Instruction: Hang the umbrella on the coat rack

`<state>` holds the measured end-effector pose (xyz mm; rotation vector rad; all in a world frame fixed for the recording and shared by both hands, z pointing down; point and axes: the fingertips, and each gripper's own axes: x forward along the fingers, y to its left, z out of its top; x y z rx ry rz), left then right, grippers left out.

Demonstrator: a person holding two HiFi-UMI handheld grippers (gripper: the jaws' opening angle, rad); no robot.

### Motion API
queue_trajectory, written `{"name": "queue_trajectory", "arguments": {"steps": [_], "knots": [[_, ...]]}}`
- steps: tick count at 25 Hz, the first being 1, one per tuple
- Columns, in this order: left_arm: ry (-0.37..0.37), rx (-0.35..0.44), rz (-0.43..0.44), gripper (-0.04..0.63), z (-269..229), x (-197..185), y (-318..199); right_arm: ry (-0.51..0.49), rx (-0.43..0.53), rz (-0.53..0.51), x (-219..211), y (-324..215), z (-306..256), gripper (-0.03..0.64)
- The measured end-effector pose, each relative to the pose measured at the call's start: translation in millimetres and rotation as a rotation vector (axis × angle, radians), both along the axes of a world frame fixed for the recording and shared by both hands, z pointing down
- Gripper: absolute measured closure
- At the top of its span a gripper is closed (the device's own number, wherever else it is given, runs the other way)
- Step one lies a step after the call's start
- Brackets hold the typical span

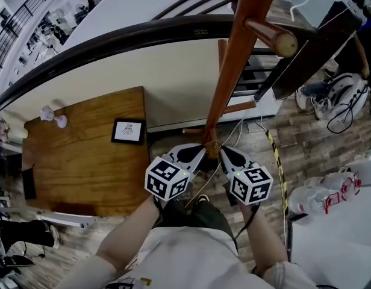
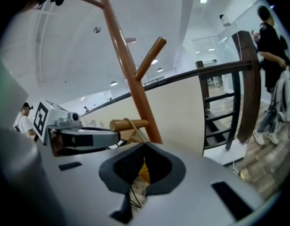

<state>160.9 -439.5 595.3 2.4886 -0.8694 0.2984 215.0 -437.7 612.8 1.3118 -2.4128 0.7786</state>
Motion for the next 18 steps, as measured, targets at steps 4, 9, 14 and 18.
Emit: {"name": "queue_trajectory", "arguments": {"steps": [4,9,14,18], "knots": [[-0.001,0.014,0.002,0.595,7.9,2.7,-10.9,0.000,-0.011,-0.016,-7.7,-7.7,10.7,0.606],[-0.011,0.014,-0.002,0.594,21.2,7.8,-26.3,-0.013,-0.029,-0.018,-11.3,-19.7,25.2,0.604],[-0.042,0.011,-0.011,0.594,29.2,11.2,-37.1,-0.035,-0.038,-0.010,-16.7,-32.1,35.3,0.601],[-0.066,0.002,-0.031,0.594,31.6,3.2,-38.2,-0.043,-0.034,0.013,-16.1,-38.3,30.7,0.601]]}}
